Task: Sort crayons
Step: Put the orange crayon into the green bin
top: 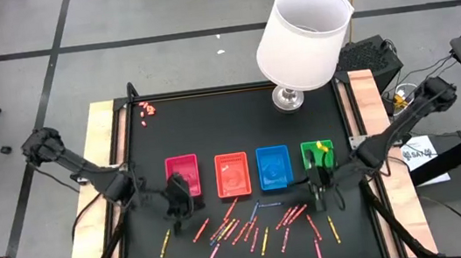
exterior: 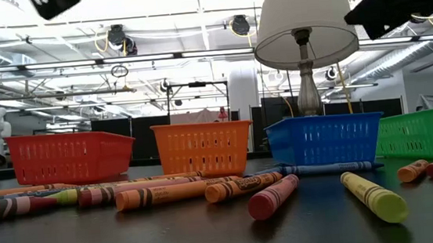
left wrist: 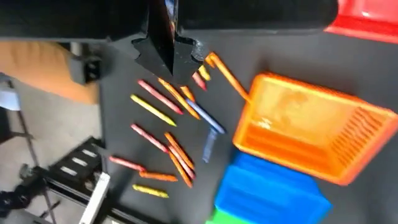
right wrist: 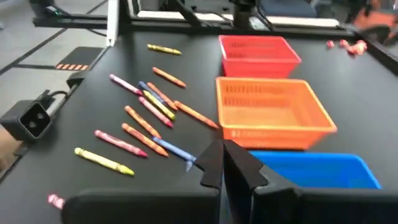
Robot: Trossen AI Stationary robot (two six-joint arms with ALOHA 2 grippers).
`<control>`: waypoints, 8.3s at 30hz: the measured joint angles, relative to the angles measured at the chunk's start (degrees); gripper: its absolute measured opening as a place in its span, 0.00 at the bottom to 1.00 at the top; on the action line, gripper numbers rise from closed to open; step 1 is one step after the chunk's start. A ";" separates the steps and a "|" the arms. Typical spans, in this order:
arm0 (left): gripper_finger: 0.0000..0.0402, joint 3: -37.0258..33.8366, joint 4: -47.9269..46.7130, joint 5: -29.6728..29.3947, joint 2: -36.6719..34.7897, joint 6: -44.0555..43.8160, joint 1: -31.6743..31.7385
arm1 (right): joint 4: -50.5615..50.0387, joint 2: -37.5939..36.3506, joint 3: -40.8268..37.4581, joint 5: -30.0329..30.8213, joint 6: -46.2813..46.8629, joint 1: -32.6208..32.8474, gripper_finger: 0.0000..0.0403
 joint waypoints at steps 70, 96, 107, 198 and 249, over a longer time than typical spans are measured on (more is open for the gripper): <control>0.37 0.96 -5.74 2.08 28.19 -40.98 -7.73 | 24.97 15.14 0.04 1.21 -10.85 6.92 0.00; 0.02 1.07 -3.41 3.23 32.17 -36.52 -7.75 | 23.37 15.14 0.04 1.23 -11.07 6.92 0.00; 0.03 0.81 -6.84 5.71 26.30 -36.01 -7.68 | 23.34 15.14 0.04 1.21 -11.07 6.89 0.00; 0.03 0.92 87.39 -10.06 34.95 47.56 6.46 | 51.21 27.40 4.70 -3.31 -14.06 -0.77 0.47; 0.05 5.73 89.23 -8.05 43.82 48.05 9.08 | 48.38 27.40 4.70 -3.29 -15.72 -3.12 0.02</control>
